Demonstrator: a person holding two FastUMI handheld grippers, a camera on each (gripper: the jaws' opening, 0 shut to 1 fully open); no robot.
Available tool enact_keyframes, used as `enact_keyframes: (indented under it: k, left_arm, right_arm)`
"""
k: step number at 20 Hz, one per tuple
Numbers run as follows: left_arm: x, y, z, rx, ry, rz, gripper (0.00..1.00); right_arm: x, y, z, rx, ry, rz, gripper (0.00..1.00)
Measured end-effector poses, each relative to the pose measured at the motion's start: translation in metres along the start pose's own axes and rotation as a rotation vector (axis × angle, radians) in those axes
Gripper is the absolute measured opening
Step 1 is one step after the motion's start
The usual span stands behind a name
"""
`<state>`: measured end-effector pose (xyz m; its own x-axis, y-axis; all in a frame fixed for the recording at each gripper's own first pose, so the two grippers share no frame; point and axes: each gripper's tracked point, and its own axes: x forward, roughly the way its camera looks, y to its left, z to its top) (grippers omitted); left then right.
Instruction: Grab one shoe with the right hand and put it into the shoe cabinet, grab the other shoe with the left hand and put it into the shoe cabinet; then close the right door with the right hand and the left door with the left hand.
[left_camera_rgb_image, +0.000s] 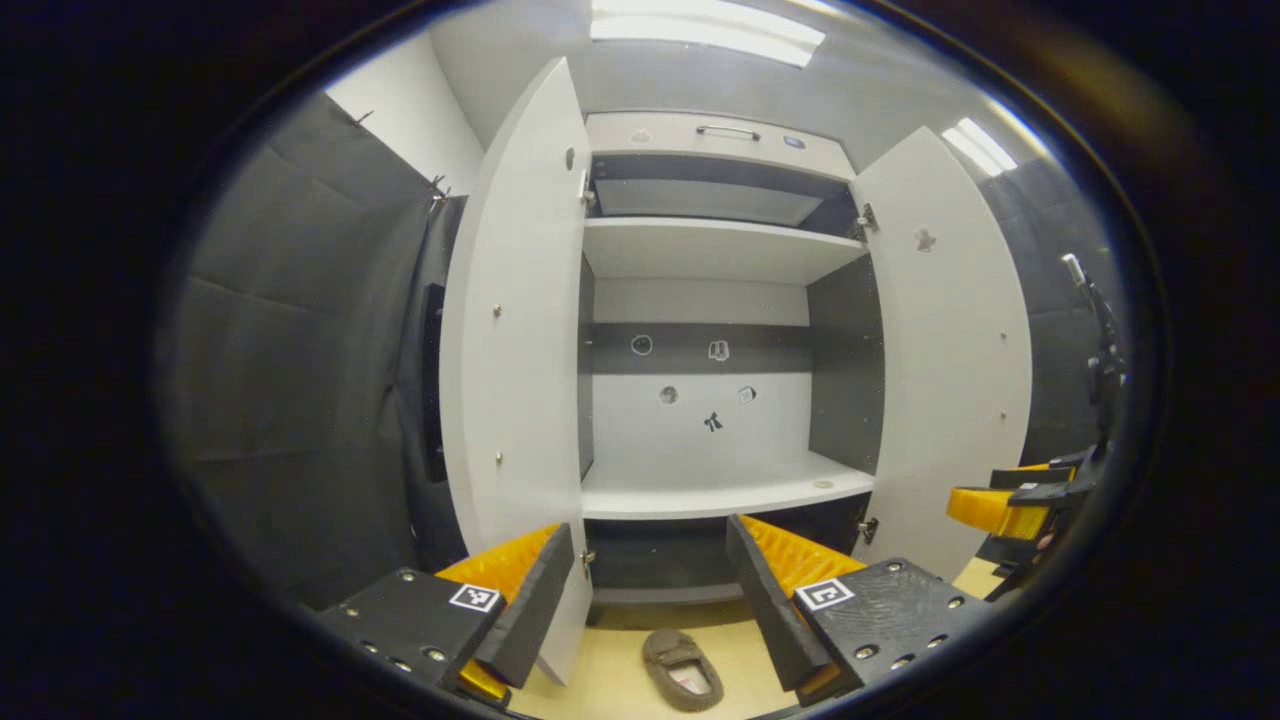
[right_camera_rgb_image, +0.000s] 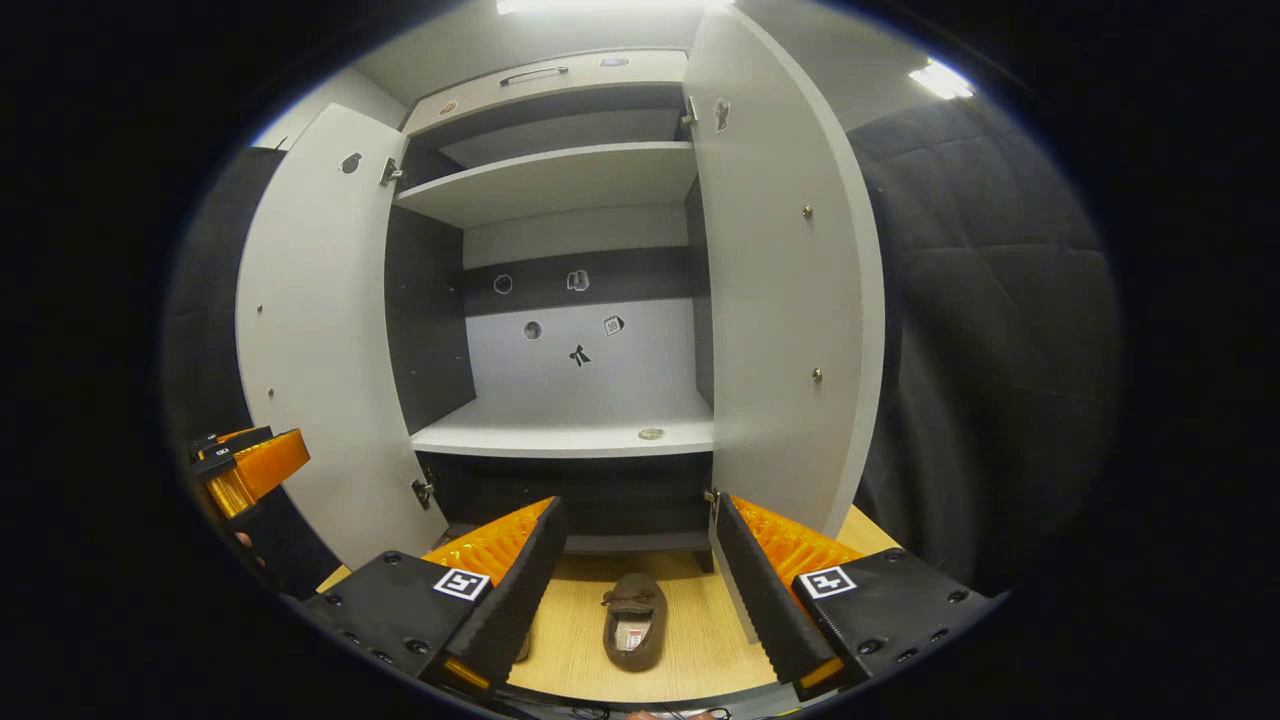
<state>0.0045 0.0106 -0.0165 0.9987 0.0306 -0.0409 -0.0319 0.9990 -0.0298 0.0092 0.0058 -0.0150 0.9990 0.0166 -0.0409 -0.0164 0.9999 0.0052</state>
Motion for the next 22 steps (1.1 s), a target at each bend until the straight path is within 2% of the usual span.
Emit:
enact_keyframes:
  k: [2, 3, 6, 8, 13, 18, 22]
  left_arm:
    - [-0.001, 0.000, -0.003, -0.007, 0.009, 0.008, 0.90]
    - [-0.002, 0.000, -0.004, -0.005, 0.012, 0.013, 0.90]
    - [-0.003, 0.002, -0.012, -0.004, 0.033, 0.030, 0.90]
    - [-0.007, 0.002, -0.021, -0.015, 0.051, 0.038, 0.90]
    - [-0.017, -0.007, -0.044, -0.006, 0.099, 0.018, 0.90]
    - [-0.026, -0.005, -0.053, -0.021, 0.110, 0.027, 0.90]
    - [-0.040, -0.003, -0.075, -0.032, 0.151, 0.028, 0.91]
  right_arm:
    - [0.004, 0.004, -0.004, 0.010, 0.014, 0.017, 0.93]
    - [0.007, 0.007, -0.012, 0.012, 0.044, 0.031, 0.96]
    - [0.014, 0.012, -0.034, -0.015, 0.136, 0.054, 0.94]
    - [0.021, 0.018, -0.045, -0.044, 0.193, 0.084, 0.97]
    - [0.046, 0.039, -0.067, -0.047, 0.297, 0.158, 0.96]
    - [0.065, 0.062, -0.111, -0.088, 0.415, 0.256, 0.96]
    - [0.082, 0.060, -0.160, -0.111, 0.524, 0.258, 0.96]
